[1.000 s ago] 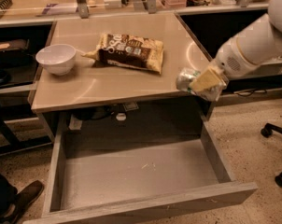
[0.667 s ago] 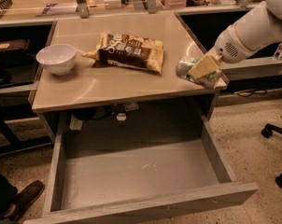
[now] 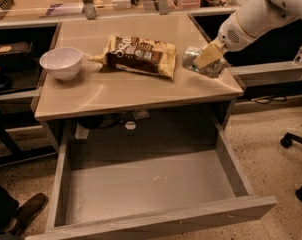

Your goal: Pick 7up can from top drawer and place on counter

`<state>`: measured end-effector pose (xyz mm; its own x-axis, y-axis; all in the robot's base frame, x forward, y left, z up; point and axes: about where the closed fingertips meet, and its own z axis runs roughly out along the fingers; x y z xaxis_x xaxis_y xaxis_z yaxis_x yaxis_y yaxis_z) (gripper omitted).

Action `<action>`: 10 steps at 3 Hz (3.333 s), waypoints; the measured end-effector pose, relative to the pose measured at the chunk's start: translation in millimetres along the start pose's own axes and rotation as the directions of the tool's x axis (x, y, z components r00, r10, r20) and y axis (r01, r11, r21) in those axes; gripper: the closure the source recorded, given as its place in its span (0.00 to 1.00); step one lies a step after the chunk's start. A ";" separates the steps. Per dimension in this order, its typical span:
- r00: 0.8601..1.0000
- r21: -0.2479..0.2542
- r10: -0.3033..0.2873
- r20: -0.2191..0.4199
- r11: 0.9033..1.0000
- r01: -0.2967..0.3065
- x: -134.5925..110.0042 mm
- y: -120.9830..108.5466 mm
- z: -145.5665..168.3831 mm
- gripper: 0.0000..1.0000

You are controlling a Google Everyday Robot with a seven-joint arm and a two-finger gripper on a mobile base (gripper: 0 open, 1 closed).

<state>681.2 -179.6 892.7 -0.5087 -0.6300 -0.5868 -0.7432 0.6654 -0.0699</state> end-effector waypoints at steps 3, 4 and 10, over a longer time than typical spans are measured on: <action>0.997 0.046 0.051 -0.055 0.998 -0.048 -8.6 -55.9 42.3 1.00; 0.995 0.038 0.070 -0.065 0.997 -0.067 0.2 -57.7 52.4 1.00; 0.995 0.038 0.070 -0.065 0.997 -0.067 0.2 -57.6 52.7 0.00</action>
Offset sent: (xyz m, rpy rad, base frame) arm 0.0819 -0.0190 -0.0151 -0.0421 0.0103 -0.0851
